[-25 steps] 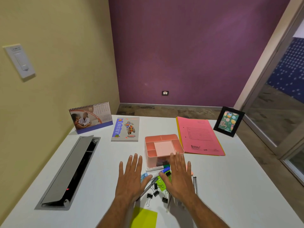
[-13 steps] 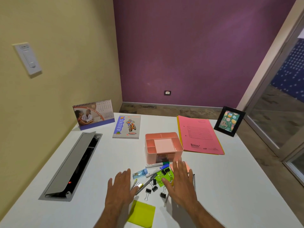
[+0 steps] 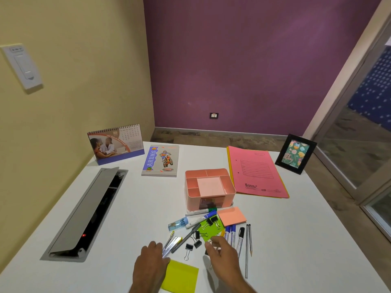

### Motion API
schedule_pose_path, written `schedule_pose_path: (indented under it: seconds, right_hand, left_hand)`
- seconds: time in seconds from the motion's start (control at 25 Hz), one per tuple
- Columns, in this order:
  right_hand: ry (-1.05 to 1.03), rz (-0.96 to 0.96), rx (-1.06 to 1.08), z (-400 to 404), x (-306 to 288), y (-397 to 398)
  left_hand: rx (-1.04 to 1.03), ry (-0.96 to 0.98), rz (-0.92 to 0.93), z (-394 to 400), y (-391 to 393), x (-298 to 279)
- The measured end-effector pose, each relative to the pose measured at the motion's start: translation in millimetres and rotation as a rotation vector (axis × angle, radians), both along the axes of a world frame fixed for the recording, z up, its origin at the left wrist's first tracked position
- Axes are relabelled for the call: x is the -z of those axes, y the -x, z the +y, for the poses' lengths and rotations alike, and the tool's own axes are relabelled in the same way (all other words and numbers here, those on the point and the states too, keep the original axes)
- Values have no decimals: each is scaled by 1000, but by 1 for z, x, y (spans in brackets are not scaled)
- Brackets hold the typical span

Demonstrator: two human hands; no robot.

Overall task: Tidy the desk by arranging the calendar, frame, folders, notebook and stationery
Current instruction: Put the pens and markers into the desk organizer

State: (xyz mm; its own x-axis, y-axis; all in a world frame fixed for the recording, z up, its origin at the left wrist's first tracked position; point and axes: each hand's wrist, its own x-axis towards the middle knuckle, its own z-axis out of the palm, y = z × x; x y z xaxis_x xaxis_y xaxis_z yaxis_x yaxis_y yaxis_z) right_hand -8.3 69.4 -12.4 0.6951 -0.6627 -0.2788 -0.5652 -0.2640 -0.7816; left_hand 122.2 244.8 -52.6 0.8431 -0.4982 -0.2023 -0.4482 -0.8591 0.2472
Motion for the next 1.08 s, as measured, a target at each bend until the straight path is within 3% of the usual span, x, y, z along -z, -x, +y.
schedule_pose_path:
  seconds: [0.28,0.48,0.72,0.88,1.08]
  right_hand:
    - [-106,4,55,3,3,-15]
    - [-182,-38,48,4,-20,-45]
    - [-333,-172,1,4,-49,-79]
    - [-187,-217,35,-6,-63,-92]
    - [88,-286,64,-44,-88,-124]
  left_hand:
    - [-69,152,42,-7,-10,8]
    - [-200,514,139,-15,-13,3]
    - [-39,742,100,-42,-23,-13]
    - [-18,732,131,-50,-31,-23]
    - [-91,466,57,-53,-59,-15]
